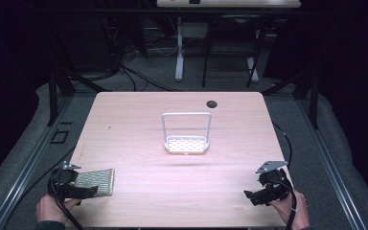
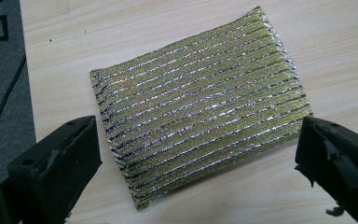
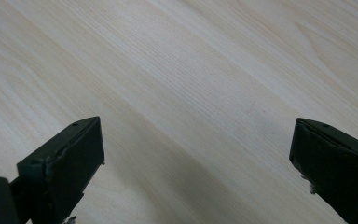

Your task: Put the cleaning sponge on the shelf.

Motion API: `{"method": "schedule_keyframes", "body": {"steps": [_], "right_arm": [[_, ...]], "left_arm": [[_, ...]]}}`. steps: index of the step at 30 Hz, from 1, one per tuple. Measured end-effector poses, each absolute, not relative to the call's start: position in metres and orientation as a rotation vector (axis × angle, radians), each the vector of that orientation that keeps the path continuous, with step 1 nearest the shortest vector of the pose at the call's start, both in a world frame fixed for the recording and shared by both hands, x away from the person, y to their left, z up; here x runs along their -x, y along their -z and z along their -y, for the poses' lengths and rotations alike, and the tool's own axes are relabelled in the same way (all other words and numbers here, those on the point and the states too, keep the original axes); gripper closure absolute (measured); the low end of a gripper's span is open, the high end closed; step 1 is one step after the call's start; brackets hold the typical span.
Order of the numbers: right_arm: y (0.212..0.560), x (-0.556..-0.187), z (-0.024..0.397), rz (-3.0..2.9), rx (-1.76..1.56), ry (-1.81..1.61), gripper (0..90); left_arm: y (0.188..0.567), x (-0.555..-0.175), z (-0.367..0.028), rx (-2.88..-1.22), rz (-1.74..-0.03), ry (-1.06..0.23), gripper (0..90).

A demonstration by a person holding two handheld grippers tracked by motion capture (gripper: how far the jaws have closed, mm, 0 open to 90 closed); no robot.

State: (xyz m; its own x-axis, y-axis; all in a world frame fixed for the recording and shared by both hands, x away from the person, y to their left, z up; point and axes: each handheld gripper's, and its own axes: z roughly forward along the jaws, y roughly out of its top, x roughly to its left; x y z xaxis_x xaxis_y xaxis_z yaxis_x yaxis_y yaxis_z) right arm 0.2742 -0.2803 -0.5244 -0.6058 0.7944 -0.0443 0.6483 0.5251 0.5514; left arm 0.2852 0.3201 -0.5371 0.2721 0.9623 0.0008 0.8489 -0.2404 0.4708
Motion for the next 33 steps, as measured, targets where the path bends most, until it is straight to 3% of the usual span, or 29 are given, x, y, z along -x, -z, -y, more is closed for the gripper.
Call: {"method": "schedule_keyframes", "body": {"steps": [19, 33], "right_arm": [[0.525, -0.276, 0.274, -2.498, -1.178, -0.710, 3.7], [0.525, -0.275, 0.275, -2.507, -1.170, -0.717, 5.6]], "left_arm": [[0.558, -0.304, -0.314, -2.201, -1.686, -0.374, 2.3], [0.558, -0.301, -0.314, -2.181, -1.683, -0.371, 18.8]]}}
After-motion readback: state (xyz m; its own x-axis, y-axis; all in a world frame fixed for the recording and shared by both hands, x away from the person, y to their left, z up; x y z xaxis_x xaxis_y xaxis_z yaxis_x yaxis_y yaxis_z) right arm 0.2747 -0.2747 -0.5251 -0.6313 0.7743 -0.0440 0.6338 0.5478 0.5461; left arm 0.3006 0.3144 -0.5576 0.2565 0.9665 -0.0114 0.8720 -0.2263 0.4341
